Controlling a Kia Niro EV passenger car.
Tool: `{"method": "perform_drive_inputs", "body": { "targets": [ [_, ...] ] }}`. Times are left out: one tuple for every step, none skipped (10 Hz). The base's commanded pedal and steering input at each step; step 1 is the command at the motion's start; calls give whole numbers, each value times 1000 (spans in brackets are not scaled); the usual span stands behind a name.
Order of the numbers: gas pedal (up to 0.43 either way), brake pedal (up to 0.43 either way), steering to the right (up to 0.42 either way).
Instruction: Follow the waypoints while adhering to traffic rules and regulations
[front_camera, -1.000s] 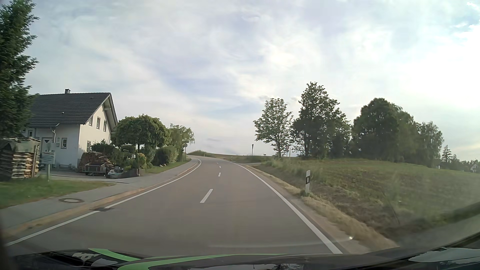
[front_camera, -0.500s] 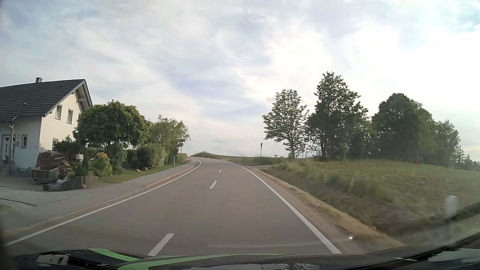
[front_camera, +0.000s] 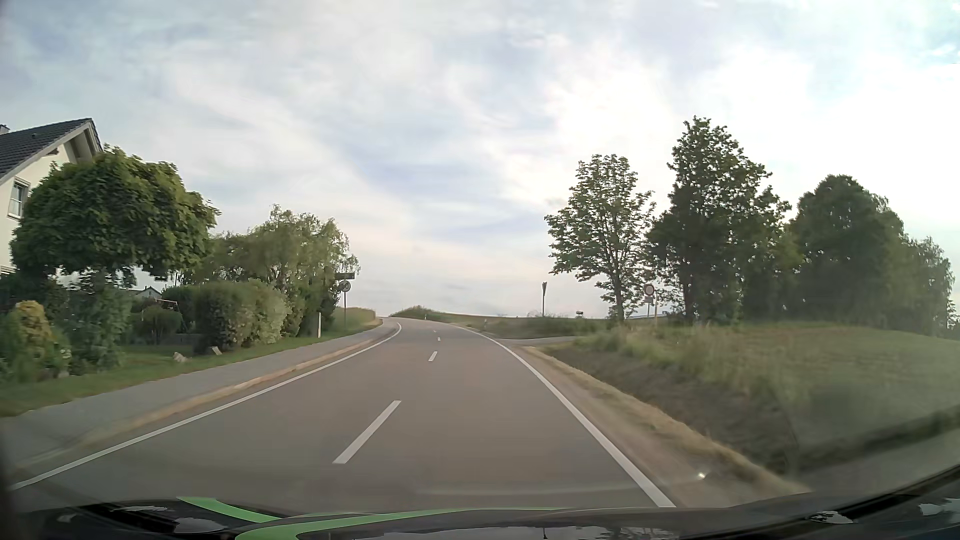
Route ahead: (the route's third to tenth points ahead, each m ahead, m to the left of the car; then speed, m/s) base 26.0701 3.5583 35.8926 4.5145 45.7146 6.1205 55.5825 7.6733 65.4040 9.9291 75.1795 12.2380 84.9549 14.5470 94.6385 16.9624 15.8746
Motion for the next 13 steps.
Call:
{"method": "perform_drive_inputs", "body": {
  "targets": [
    [220,0,-18],
    [220,0,-18],
    [220,0,-20],
    [220,0,-20],
    [228,0,-20],
    [240,0,-20],
    [240,0,-20],
    [240,0,-20],
    [240,0,-20],
    [248,0,-20],
    [260,0,-20],
    [268,0,-20],
    [268,0,-18]
  ]
}}
